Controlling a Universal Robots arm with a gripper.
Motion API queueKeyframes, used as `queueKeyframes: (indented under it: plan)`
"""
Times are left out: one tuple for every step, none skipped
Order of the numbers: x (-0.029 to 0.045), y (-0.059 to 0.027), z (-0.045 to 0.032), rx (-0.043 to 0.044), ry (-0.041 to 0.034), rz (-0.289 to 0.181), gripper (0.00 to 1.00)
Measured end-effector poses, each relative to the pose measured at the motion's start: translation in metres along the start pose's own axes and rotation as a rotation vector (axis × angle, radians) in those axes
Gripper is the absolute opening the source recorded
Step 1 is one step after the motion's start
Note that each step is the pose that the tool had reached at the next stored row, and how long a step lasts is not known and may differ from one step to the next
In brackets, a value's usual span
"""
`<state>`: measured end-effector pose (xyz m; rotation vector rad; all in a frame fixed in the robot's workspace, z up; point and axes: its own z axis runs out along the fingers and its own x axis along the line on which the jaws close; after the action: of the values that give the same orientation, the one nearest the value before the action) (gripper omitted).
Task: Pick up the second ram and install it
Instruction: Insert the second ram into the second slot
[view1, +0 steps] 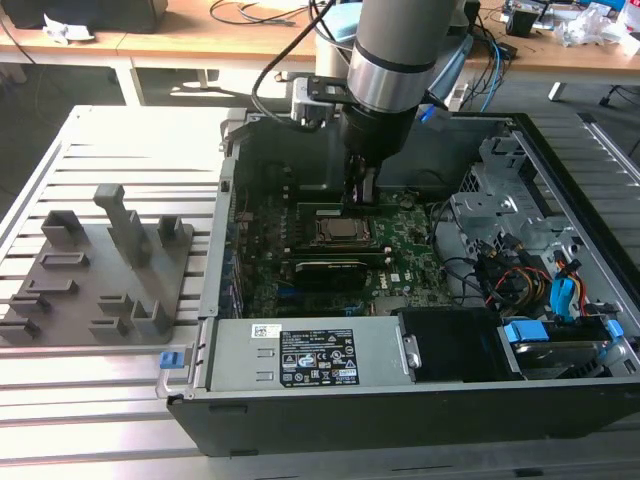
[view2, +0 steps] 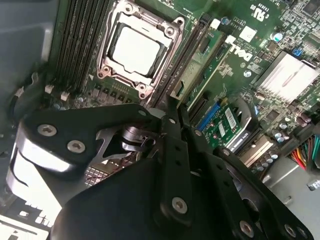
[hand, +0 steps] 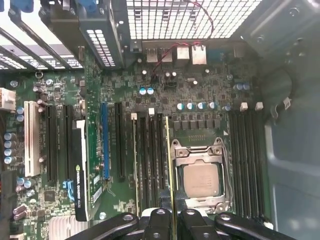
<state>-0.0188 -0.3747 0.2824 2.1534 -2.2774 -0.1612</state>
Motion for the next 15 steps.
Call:
queueKeyframes:
  plan:
    - [0.0000, 0.0000, 0.0006, 0.0000, 0.0000, 0.000, 0.14]
    - [0.0001, -0.0002, 0.0021, 0.0000, 0.0000, 0.000, 0.14]
    - [0.0003, -0.0003, 0.0044, 0.0000, 0.0000, 0.000, 0.14]
    - [0.0004, -0.0004, 0.0063, 0.0000, 0.0001, 0.000, 0.14]
    - [0.0006, -0.0005, 0.0078, 0.0000, 0.0001, 0.000, 0.14]
    - [0.0007, -0.0005, 0.0099, 0.0000, 0.0001, 0.000, 0.14]
    - [0.0008, -0.0005, 0.0109, 0.0000, 0.0001, 0.000, 0.14]
    - [0.0008, -0.0005, 0.0119, 0.0000, 0.0001, 0.000, 0.14]
    - [0.0010, -0.0005, 0.0138, 0.0000, 0.0000, 0.000, 0.14]
    - [0.0011, -0.0002, 0.0158, 0.0000, 0.0001, 0.000, 0.14]
    - [0.0013, -0.0002, 0.0172, 0.0000, 0.0001, 0.000, 0.14]
    - [0.0014, -0.0001, 0.0193, 0.0000, 0.0001, 0.000, 0.14]
    - [0.0016, 0.0002, 0.0215, 0.0000, 0.0000, 0.000, 0.14]
    - [0.0018, 0.0007, 0.0239, 0.0000, 0.0001, 0.000, 0.14]
    - [0.0020, 0.0008, 0.0260, -0.0001, 0.0002, 0.000, 0.14]
